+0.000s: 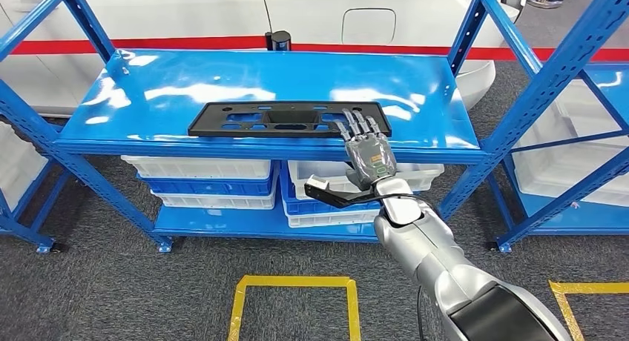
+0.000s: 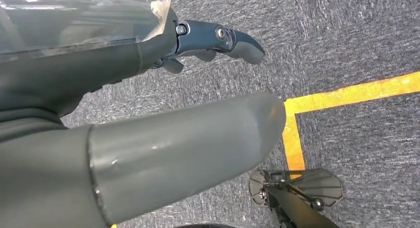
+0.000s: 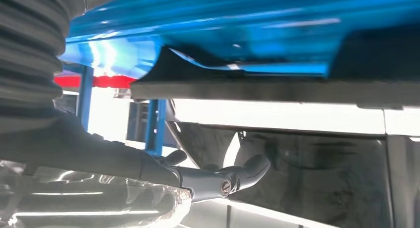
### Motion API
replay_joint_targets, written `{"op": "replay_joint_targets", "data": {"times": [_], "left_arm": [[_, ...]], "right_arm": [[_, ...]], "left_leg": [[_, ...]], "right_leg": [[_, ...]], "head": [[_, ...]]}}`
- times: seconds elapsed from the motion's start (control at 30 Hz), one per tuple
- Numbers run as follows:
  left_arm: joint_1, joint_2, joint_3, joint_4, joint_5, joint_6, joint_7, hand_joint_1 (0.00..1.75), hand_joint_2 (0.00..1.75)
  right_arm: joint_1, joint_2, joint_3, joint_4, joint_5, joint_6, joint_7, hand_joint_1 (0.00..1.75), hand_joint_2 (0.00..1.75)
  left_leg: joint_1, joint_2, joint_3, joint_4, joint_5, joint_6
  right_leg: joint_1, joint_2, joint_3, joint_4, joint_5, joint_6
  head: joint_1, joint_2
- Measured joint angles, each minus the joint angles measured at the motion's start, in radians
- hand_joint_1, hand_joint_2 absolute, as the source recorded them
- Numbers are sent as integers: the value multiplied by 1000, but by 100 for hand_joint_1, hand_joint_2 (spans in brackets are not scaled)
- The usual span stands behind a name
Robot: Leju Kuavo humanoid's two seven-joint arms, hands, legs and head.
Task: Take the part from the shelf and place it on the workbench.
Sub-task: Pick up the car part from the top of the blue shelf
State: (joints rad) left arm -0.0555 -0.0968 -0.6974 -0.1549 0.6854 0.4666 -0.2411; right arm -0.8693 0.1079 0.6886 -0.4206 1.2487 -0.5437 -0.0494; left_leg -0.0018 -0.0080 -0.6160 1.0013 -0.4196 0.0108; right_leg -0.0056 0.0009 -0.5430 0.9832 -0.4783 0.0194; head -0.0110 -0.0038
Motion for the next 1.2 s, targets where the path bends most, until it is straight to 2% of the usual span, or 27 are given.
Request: {"op": "replay_joint_targets", "data": {"times": [0.07, 0.37, 0.57, 0.73, 0.8, 0.83, 0.87, 0.93, 0.97, 1.0, 1.03, 1.07, 1.1, 1.13, 1.17, 1.2], "left_arm": [[0, 0, 0, 0, 1, 0, 0, 0, 0], [0, 0, 0, 0, 3, 0, 2, 0, 0], [0, 0, 0, 0, 5, -4, 3, 0, 0], [0, 1, 0, 0, 6, -2, 4, 0, 0], [-1, 0, 0, 0, 6, -2, 5, 0, 0], [-1, 0, 0, 0, 7, -1, 5, 0, 0], [-2, -1, 0, 0, 7, -1, 6, 0, 0], [-3, -1, 0, 0, 7, 0, 6, 0, 0], [-3, -2, 0, 0, 7, 0, 7, 0, 0], [-2, -2, 0, 0, 7, 0, 9, 0, 0], [-2, -2, 0, 0, 7, 0, 10, 0, 0], [-2, -3, 0, 0, 7, 0, 11, 0, 0], [-2, -3, 0, 0, 7, 0, 11, 0, 0], [-3, -3, 0, 0, 7, 0, 12, 0, 0], [-3, -3, 0, 0, 7, 0, 12, 0, 0], [-3, -3, 0, 0, 7, 0, 12, 0, 0]], "right_arm": [[0, 7, -1, -12, -5, -5, -14, 0, 175], [0, 36, -1, -91, -10, 9, -23, 0, 175], [-1, 44, -1, -103, -8, 9, -18, 0, 175], [-1, 48, -1, -103, -10, 9, -18, 0, 175], [-2, 50, -1, -104, -10, 9, -18, 0, 175], [-4, 51, -1, -105, -10, 9, -18, 0, 175], [-5, 51, -1, -106, -10, 9, -18, 0, 175], [-5, 49, -1, -106, -10, 11, -18, 0, 175], [-2, 47, -1, -106, -9, 13, -18, 0, 175], [1, 45, -1, -105, -8, 15, -18, 0, 175], [3, 44, 0, -104, -8, 17, -18, 0, 175], [3, 43, 0, -104, -7, 17, -17, 0, 175], [2, 43, 0, -103, -7, 17, -16, 0, 175], [1, 43, 0, -103, -6, 18, -16, 0, 175], [0, 43, 0, -102, -6, 20, -15, 0, 175], [0, 43, 0, -101, -5, 22, -15, 0, 175]], "left_leg": [[-1, 0, 0, 0, 0, 2], [-2, 0, 1, 1, 1, 6], [-2, 0, 0, 3, -1, 8], [-4, 0, -1, 8, -7, 18], [0, 1, 7, -4, -3, 27], [3, 3, 12, -11, 0, 33], [6, 4, 16, -17, 3, 38], [5, 5, 18, -19, 3, 42], [5, 4, 18, -19, 2, 42], [5, 3, 18, -18, 2, 42], [5, 1, 19, -17, 0, 40], [6, 0, 20, -15, -2, 37], [6, -1, 21, -12, -5, 32], [5, -2, 20, -8, -9, 26], [3, -3, 19, -3, -12, 20], [2, -3, 18, 0, -14, 14]], "right_leg": [[-1, 0, 1, -2, 1, 4], [-5, 0, 0, -3, 3, 6], [-12, 0, 1, -4, 3, 12], [-18, 0, 2, -6, 3, 19], [-17, 0, 1, -1, -3, 24], [-16, 0, -10, 23, -16, 22], [-15, 0, -32, 68, -37, 18], [-16, 0, -107, 210, -92, 7], [-15, 0, -141, 270, -110, 6], [-15, 0, -160, 297, -111, 10], [-16, 0, -158, 281, -95, 18], [-17, -1, -135, 225, -66, 26], [-19, -1, -101, 148, -33, 33], [-19, -1, -70, 83, -5, 35], [-19, -1, -49, 40, 12, 31], [-18, 0, -40, 22, 21, 25]], "head": [[1, 0], [1, 0], [1, 0], [1, 0], [1, 0], [2, 0], [5, 0], [10, 0], [12, 0], [13, 0], [15, 0], [17, 0], [18, 0], [19, 0], [19, 0], [18, 0]]}}
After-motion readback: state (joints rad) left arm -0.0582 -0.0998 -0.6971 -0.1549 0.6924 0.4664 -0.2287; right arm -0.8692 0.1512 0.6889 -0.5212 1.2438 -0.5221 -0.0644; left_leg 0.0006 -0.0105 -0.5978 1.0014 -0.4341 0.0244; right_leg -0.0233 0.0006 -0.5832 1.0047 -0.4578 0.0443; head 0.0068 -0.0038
